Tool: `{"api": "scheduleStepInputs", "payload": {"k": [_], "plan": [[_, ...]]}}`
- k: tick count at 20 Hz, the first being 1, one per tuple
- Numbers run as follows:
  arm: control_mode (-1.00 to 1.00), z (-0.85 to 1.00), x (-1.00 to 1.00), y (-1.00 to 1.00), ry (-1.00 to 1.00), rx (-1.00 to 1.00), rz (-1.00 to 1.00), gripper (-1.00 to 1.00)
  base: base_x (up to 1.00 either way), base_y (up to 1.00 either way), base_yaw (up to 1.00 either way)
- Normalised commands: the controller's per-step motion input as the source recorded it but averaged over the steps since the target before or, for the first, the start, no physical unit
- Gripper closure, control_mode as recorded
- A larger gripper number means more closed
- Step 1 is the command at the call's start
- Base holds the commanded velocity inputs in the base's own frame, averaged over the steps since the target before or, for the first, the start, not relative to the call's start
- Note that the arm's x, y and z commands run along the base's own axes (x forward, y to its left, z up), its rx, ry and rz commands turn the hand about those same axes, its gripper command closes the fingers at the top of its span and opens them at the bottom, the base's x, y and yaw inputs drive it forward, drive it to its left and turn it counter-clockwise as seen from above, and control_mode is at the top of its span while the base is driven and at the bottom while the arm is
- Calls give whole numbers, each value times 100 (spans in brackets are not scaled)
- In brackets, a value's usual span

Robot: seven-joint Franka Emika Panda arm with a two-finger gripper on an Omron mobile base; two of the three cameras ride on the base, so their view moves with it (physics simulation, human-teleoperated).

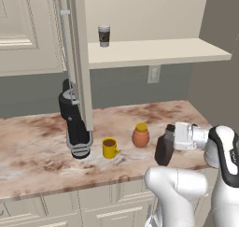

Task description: Pick the syrup bottle and honey bottle from the cabinet and place them next to the mug.

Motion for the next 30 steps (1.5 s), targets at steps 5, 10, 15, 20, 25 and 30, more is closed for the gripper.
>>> {"api": "scheduleStepInputs", "payload": {"k": [5, 10, 15, 20, 25, 30], "plan": [[-100, -17, 3, 38, 0, -1, 15, 100, 0, 0, 0], [-100, 0, 0, 59, 0, -1, 8, 100, 0, 0, 0], [-100, 0, 26, 61, 0, -5, 3, 100, 0, 0, 0], [-100, 0, 36, 46, 0, -5, 3, 100, 0, 0, 0], [-100, -2, 28, 16, -1, -2, 6, 100, 0, 0, 0], [-100, -17, 12, 0, -11, 0, 13, 100, 0, 0, 0]]}}
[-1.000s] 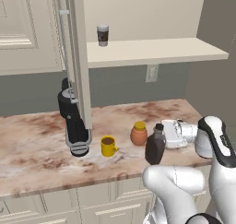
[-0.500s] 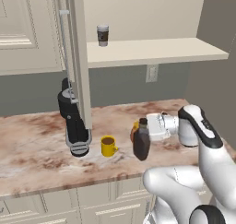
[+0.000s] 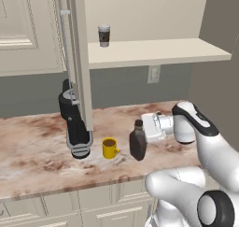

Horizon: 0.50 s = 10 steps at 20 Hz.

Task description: Pick the syrup bottle and honey bottle from the cabinet and place them next to the mug.

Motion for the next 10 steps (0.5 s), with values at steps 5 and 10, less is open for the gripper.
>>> {"api": "scheduleStepInputs", "payload": {"k": [5, 10], "plan": [[-100, -15, 0, 0, -12, 0, 12, 100, 0, 0, 0], [-100, -13, 0, 0, -11, 0, 12, 100, 0, 0, 0]]}}
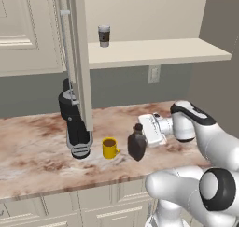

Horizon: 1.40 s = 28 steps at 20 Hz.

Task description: Pick the syrup bottle and honey bottle from the cabinet and place them next to the mug.

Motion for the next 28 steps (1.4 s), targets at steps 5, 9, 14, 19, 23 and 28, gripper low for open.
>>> {"api": "scheduleStepInputs", "payload": {"k": [5, 9, 14, 19, 23, 28], "plan": [[-100, -12, 2, 0, -6, 0, 10, 100, 0, 0, 0], [-100, -1, 26, 0, 0, 0, 6, 100, 0, 0, 0], [-100, 0, 37, 0, 0, 0, 3, 100, 0, 0, 0], [-100, -2, 7, 0, 0, 0, 4, 100, 0, 0, 0], [-100, -28, 0, 0, 7, 0, 6, 100, 0, 0, 0], [-100, -11, 0, 1, 4, 0, 5, 100, 0, 0, 0]]}}
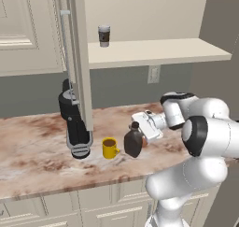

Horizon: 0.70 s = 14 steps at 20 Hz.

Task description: Pick the syrup bottle and honey bottle from the cabinet and place them next to the mug.

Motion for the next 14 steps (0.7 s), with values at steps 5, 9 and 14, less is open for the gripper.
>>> {"api": "scheduleStepInputs", "payload": {"k": [5, 9, 14], "plan": [[-100, 0, 0, 1, 1, 0, 1, 100, 0, 0, 0], [-100, -9, 0, 1, 4, 0, 2, 100, 0, 0, 0], [-100, -8, 0, 2, 0, 0, 2, 100, 0, 0, 0]]}}
